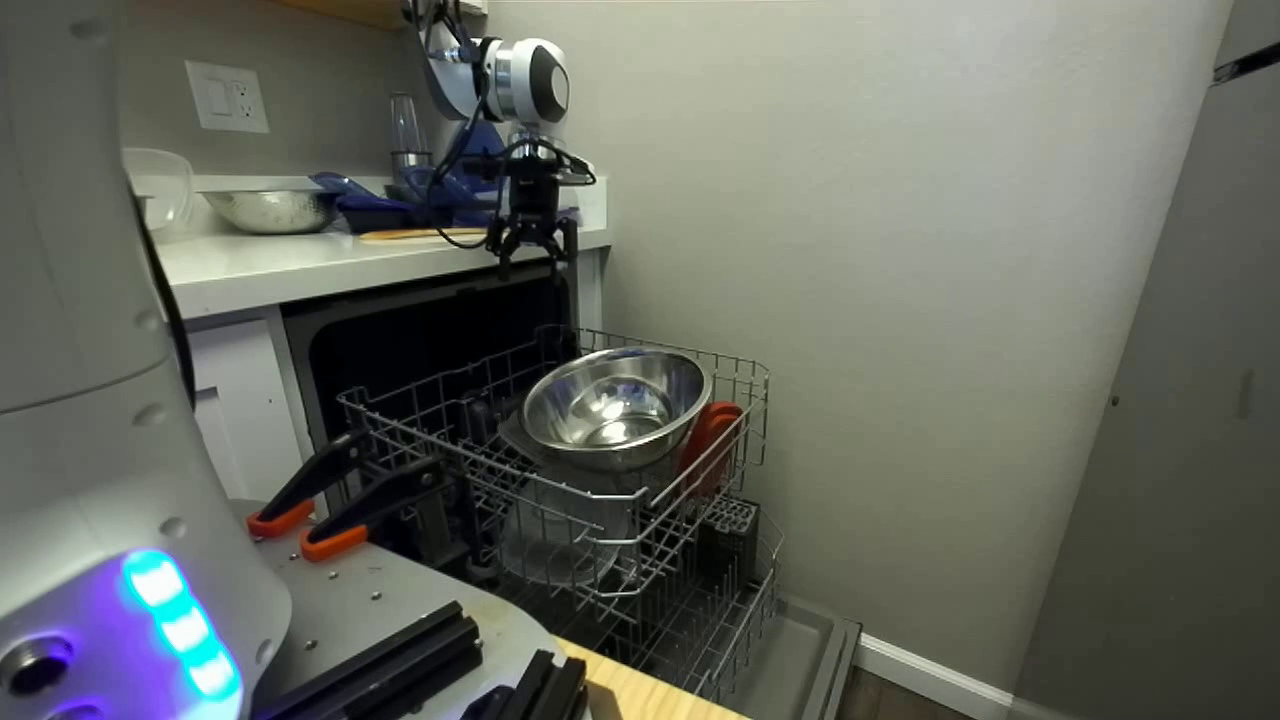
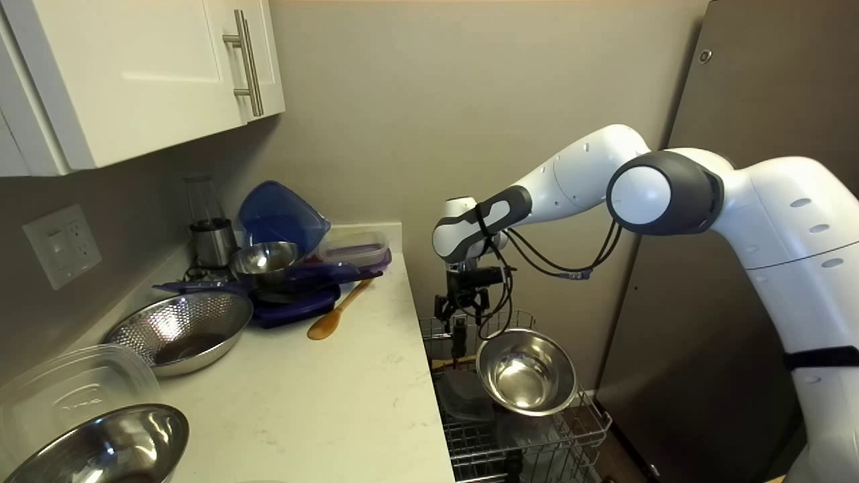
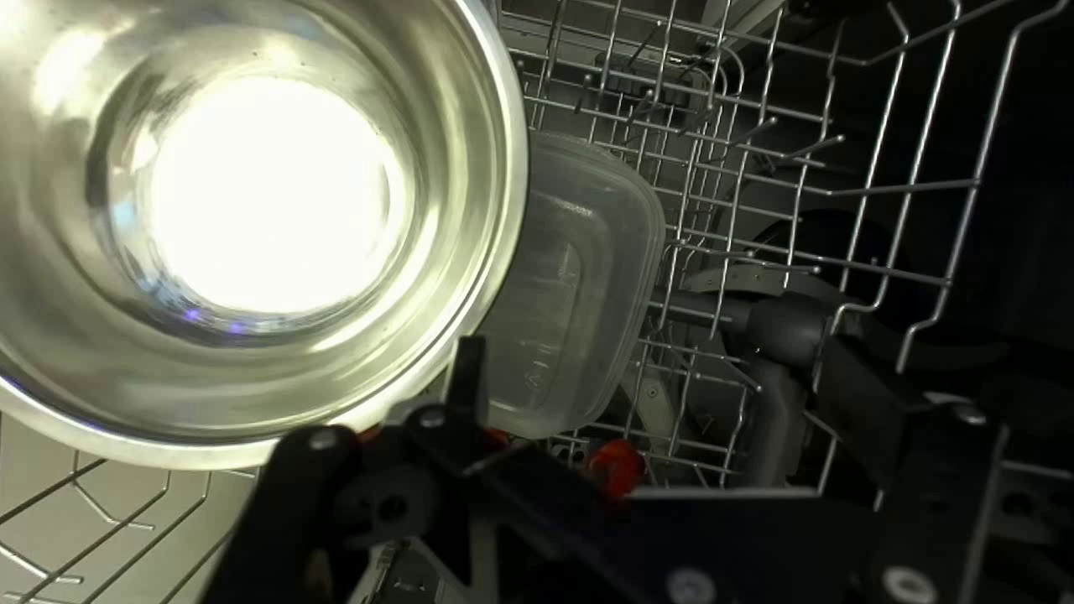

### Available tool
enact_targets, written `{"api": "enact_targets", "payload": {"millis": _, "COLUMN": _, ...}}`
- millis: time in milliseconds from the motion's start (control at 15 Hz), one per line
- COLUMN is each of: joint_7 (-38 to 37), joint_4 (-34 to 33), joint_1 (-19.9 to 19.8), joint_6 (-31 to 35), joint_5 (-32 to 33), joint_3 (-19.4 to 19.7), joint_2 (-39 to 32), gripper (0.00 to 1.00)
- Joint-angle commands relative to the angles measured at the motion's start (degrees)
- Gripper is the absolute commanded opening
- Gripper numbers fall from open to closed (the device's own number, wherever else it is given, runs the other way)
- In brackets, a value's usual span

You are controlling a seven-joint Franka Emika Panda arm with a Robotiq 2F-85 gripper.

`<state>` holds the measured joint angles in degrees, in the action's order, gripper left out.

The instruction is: Transfer the silver bowl to the dishwasher

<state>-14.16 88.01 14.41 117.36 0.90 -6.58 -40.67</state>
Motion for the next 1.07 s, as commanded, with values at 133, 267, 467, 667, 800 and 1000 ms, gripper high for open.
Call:
{"api": "enact_targets", "payload": {"millis": 133, "joint_7": 0.1, "joint_4": -0.7, "joint_1": 0.5, "joint_6": -0.5, "joint_5": -0.5, "joint_3": 0.5, "joint_2": -0.1, "gripper": 1.0}}
{"api": "enact_targets", "payload": {"millis": 267, "joint_7": 0.1, "joint_4": -0.7, "joint_1": 0.5, "joint_6": -0.5, "joint_5": -0.5, "joint_3": 0.5, "joint_2": -0.1, "gripper": 1.0}}
{"api": "enact_targets", "payload": {"millis": 467, "joint_7": -1.2, "joint_4": -2.7, "joint_1": 0.4, "joint_6": -1.1, "joint_5": -1.1, "joint_3": 0.9, "joint_2": -2.7, "gripper": 1.0}}
{"api": "enact_targets", "payload": {"millis": 667, "joint_7": -3.4, "joint_4": -5.5, "joint_1": 0.0, "joint_6": -1.3, "joint_5": -1.8, "joint_3": 1.9, "joint_2": -6.6, "gripper": 1.0}}
{"api": "enact_targets", "payload": {"millis": 800, "joint_7": -5.2, "joint_4": -7.9, "joint_1": -0.3, "joint_6": -1.9, "joint_5": -2.8, "joint_3": 2.4, "joint_2": -9.6, "gripper": 1.0}}
{"api": "enact_targets", "payload": {"millis": 1000, "joint_7": -8.1, "joint_4": -11.3, "joint_1": -0.4, "joint_6": -3.3, "joint_5": -4.7, "joint_3": 3.0, "joint_2": -13.0, "gripper": 1.0}}
